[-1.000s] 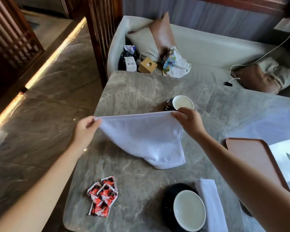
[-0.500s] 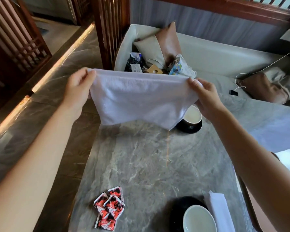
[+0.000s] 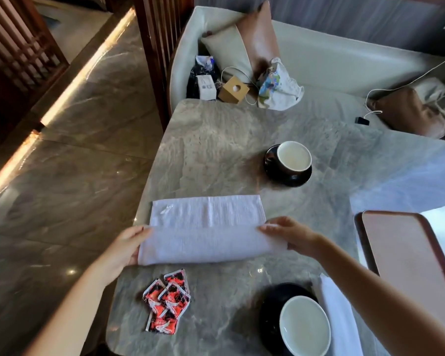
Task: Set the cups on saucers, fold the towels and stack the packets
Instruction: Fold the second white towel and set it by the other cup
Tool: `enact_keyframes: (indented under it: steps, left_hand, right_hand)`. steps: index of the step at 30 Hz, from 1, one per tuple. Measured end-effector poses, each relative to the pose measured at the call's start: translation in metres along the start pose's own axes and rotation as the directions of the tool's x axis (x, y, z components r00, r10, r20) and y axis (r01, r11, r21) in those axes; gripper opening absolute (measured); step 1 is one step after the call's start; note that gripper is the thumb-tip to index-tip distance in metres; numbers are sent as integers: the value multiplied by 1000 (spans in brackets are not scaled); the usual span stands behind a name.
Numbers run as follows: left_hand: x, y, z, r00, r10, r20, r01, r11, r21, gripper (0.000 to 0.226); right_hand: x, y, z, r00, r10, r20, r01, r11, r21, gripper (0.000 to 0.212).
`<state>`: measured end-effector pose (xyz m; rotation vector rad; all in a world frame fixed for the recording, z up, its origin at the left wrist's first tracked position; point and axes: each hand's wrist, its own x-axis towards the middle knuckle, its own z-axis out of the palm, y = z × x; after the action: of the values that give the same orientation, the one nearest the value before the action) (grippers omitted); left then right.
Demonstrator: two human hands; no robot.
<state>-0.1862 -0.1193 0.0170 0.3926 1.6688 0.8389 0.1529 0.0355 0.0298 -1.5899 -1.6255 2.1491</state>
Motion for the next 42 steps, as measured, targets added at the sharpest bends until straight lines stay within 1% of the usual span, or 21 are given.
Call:
enact_keyframes:
  steps: [3,6,7,9,11,13,15,19,22,25,27,33,36,37,38,39,40,41,42]
  left_hand:
    - [-4,-19,2,997,-76,24,75,996,53,17]
    - [2,-19,3,998,-60,7,59,996,69,11]
    - [5,-16,3,999,-37,-15,38,996,76,11]
    - [15,-9,5,997,38,-68,-33,996,83,14]
    - [26,-1,7,985,127,-115,-116,989,94,19]
    - [40,5,9,971,191,-143,-175,978,114,23]
    - [51,10,11,961,225,-161,-205,970,128,20]
    - [69,15,15,947,258,-190,-230,961,156,20]
    - [80,17,16,944,257,-207,-227,961,160,24]
    - [87,18,17,927,301,-222,-263,947,187,35]
    - [91,17,19,923,308,-230,-262,942,210,38]
    - [99,14,21,913,330,-241,-273,931,240,40]
    - [99,17,21,911,345,-224,-277,917,286,38]
    - [96,18,20,903,368,-221,-282,897,340,34]
    - [94,18,18,886,404,-228,-278,856,435,25]
    - [91,18,17,854,458,-247,-253,781,571,13]
    - [88,16,16,803,533,-267,-213,674,707,11]
    - [84,13,17,744,624,-240,-193,544,817,21]
    - [79,10,21,685,715,-144,-235,404,884,29]
  right_hand:
    - [-3,25,10,996,89,2,-89,995,-36,30]
    - [-1,27,12,993,120,-1,-120,992,-40,27]
    - [2,23,11,994,106,-28,-107,994,-36,23]
    - [11,12,8,989,30,-148,-38,998,-53,15]
    - [24,-1,3,955,-98,-280,65,990,-124,14]
    - [39,-10,0,917,-187,-351,133,976,-173,16]
    - [54,-13,-1,892,-213,-398,141,969,-203,14]
    - [81,-11,0,858,-205,-471,89,962,-257,9]
    - [95,-10,2,838,-194,-510,60,961,-269,11]
    - [104,-9,3,821,-172,-544,30,966,-259,13]
    - [108,-8,3,809,-161,-565,10,965,-261,14]
    - [116,-6,2,808,-146,-571,-5,967,-254,13]
    - [112,-8,5,815,-146,-561,-28,957,-289,13]
    - [110,-9,7,808,-171,-565,-50,934,-354,12]
    - [106,-11,9,788,-240,-567,-90,866,-492,14]
    - [102,-11,12,758,-353,-549,-136,737,-662,21]
    - [98,-11,16,729,-476,-492,-163,577,-800,30]
    - [94,-11,24,707,-578,-407,-146,445,-884,38]
    - [90,-12,37,697,-645,-314,-88,358,-930,45]
